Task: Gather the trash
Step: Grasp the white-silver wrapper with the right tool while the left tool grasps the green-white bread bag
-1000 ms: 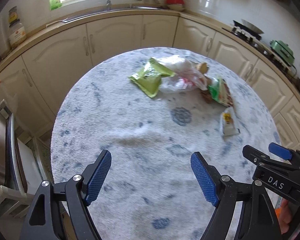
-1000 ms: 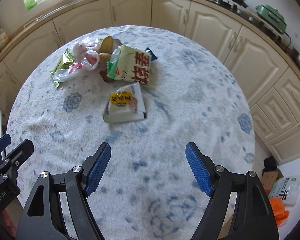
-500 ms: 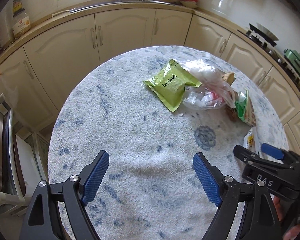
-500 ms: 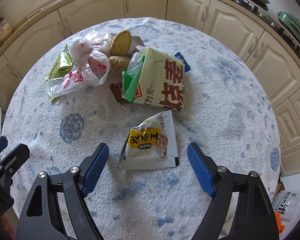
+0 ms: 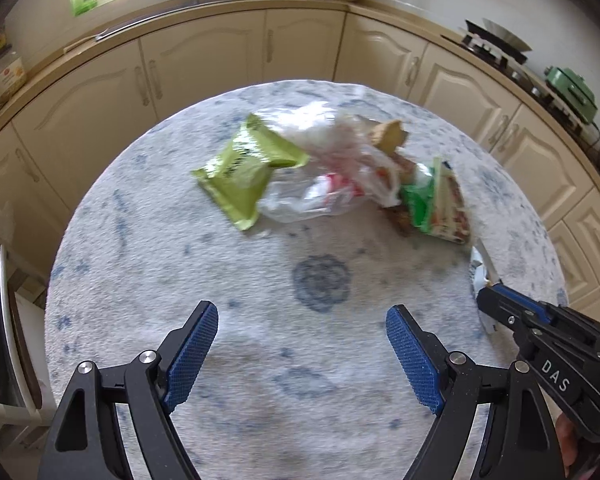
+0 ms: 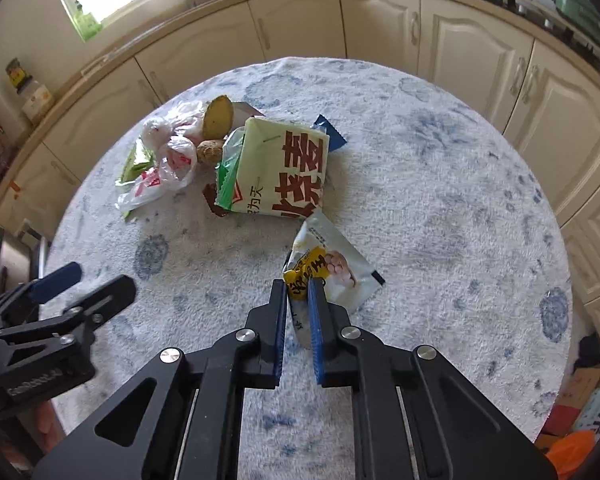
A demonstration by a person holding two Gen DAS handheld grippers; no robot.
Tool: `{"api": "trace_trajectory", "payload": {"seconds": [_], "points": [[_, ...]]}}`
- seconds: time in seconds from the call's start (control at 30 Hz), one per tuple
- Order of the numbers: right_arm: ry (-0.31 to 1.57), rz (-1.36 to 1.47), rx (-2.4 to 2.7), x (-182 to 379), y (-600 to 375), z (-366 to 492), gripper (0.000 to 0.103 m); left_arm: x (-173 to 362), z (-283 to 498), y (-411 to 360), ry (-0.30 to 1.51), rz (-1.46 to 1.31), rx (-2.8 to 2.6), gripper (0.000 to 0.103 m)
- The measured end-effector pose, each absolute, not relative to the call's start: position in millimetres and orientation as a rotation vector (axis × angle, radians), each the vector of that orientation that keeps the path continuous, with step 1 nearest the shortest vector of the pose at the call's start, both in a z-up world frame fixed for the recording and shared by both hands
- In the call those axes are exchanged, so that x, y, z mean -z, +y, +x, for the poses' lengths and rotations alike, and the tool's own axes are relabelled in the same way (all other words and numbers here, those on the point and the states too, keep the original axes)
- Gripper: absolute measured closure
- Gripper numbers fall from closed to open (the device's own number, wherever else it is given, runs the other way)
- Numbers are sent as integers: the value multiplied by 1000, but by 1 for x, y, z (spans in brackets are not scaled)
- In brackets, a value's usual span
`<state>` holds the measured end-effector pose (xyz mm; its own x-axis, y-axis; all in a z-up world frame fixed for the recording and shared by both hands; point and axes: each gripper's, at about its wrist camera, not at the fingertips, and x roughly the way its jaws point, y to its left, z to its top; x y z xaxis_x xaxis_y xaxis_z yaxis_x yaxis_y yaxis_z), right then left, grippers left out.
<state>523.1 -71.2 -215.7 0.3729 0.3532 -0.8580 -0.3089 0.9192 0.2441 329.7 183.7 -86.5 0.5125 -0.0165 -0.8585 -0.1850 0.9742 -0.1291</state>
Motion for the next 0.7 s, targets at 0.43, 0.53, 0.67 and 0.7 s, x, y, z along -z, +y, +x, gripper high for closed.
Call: {"api": "trace_trajectory", "payload": {"seconds": [0.43, 0.53, 0.67, 0.7], "points": [[1093, 116, -294, 214, -141, 544, 97, 90, 370, 125, 1044, -171, -38, 21], [1125, 118, -274, 230, -145, 553, 97, 97, 373, 121, 1063, -175, -37, 21], [1101, 119, -266, 230, -147, 560, 96, 103, 376, 120, 1086, -175, -52, 21], [1107, 128, -272, 230, -149, 562, 95, 103, 376, 120, 1085, -173, -56, 21]]}}
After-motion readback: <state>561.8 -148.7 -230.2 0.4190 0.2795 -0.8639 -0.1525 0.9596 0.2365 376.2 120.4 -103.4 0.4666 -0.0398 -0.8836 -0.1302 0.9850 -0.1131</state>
